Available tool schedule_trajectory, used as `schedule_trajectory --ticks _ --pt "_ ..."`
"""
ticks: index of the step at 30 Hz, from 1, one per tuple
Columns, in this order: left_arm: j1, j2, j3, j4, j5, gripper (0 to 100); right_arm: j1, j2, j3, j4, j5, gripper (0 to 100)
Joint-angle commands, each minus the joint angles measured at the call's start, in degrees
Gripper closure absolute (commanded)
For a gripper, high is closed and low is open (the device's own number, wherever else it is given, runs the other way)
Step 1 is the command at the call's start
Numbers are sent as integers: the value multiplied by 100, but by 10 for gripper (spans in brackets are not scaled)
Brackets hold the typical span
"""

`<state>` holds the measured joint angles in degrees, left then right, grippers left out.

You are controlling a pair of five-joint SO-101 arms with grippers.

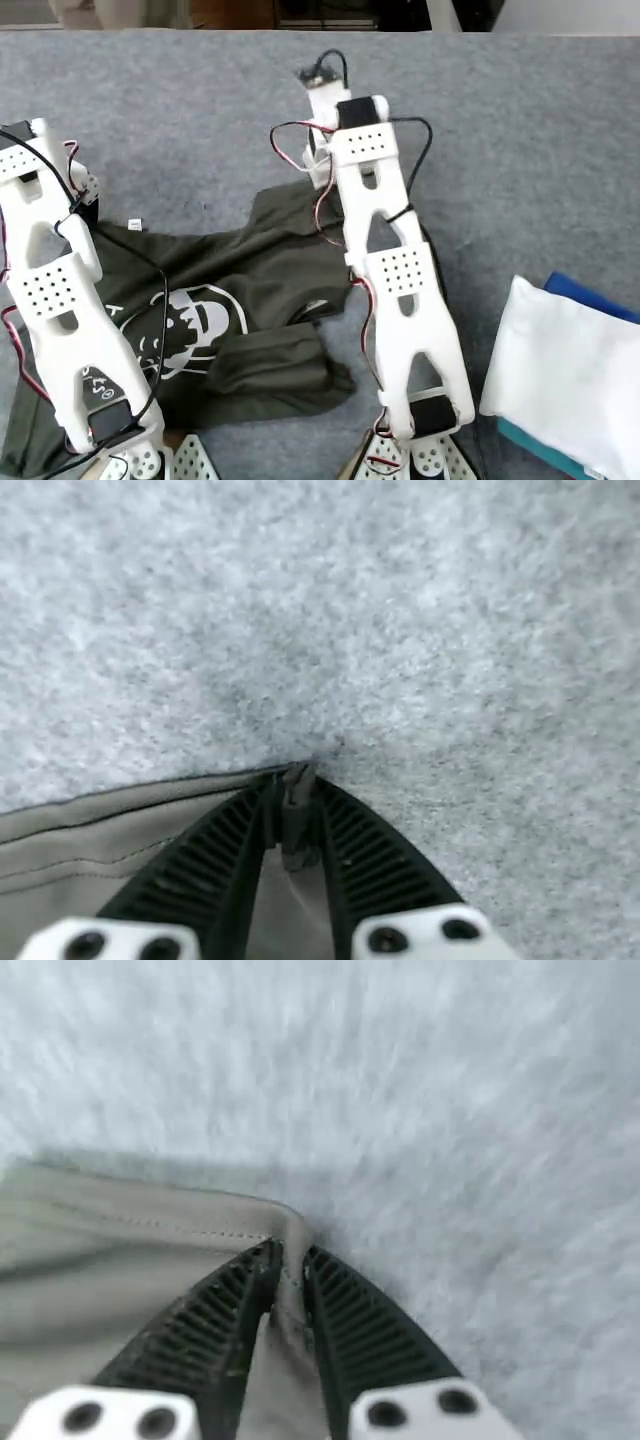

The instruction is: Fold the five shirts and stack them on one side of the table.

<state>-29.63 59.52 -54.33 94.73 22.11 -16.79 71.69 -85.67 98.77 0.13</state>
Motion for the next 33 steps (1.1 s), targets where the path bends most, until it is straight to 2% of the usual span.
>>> schedule_trajectory --ticks 1,6,12,15,21,27,33 --pt "-44 31 -9 18 26 981 -66 -57 -549 -431 369 968" --pt "-44 31 -9 18 26 981 -215 163 -426 -976 1213 951" --pt "-44 31 -9 9 26 981 40 426 -497 -800 1257 677" --pt "-44 31 -9 9 26 981 233 409 -708 -800 1240 589" --pt "-44 31 -9 18 26 981 303 338 -910 -1011 607 584" --pt "-44 40 -9 18 26 981 66 338 -189 -1407 607 584" --pt "-44 40 -9 18 26 981 -57 295 48 -1073 264 584"
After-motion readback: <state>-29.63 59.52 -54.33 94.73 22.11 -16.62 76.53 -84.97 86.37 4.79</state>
